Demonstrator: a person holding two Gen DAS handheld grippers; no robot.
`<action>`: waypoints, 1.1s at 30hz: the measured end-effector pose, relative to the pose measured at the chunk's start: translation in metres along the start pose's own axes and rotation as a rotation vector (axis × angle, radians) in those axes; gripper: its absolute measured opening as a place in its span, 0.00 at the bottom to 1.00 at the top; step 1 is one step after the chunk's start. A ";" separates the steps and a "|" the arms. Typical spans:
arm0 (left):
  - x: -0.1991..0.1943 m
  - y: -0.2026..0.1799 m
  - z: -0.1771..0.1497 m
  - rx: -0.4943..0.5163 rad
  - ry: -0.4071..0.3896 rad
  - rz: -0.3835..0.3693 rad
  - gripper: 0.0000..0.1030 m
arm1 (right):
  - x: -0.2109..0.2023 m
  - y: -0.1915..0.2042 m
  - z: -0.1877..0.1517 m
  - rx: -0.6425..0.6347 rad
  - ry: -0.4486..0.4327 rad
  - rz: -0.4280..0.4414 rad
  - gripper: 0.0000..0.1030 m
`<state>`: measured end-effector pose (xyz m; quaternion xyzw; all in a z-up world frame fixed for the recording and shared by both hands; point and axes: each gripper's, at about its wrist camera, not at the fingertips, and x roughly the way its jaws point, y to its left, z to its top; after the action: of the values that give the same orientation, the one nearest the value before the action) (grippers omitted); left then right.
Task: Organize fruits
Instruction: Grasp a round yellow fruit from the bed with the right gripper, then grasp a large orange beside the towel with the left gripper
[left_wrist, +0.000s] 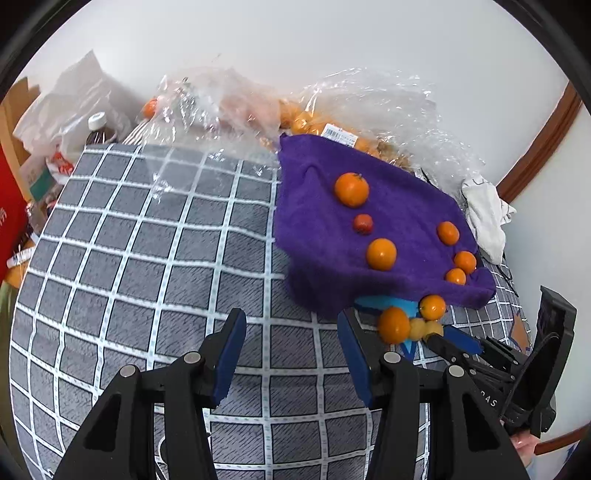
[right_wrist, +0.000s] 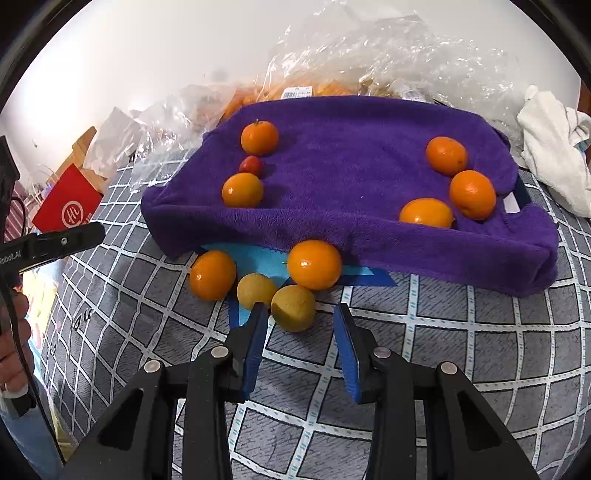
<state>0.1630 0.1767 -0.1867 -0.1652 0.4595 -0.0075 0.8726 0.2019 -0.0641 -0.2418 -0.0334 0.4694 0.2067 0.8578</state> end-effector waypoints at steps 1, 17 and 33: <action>0.001 0.001 -0.001 -0.004 0.003 -0.002 0.48 | 0.002 0.001 0.000 -0.004 0.003 -0.003 0.36; 0.024 -0.042 -0.019 0.069 0.051 -0.068 0.48 | -0.027 -0.020 -0.016 -0.029 -0.048 -0.087 0.26; 0.060 -0.099 -0.021 0.141 0.075 -0.061 0.41 | -0.040 -0.073 -0.049 0.063 -0.031 -0.107 0.26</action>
<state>0.1943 0.0670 -0.2163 -0.1170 0.4851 -0.0724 0.8636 0.1720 -0.1559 -0.2464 -0.0282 0.4598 0.1462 0.8755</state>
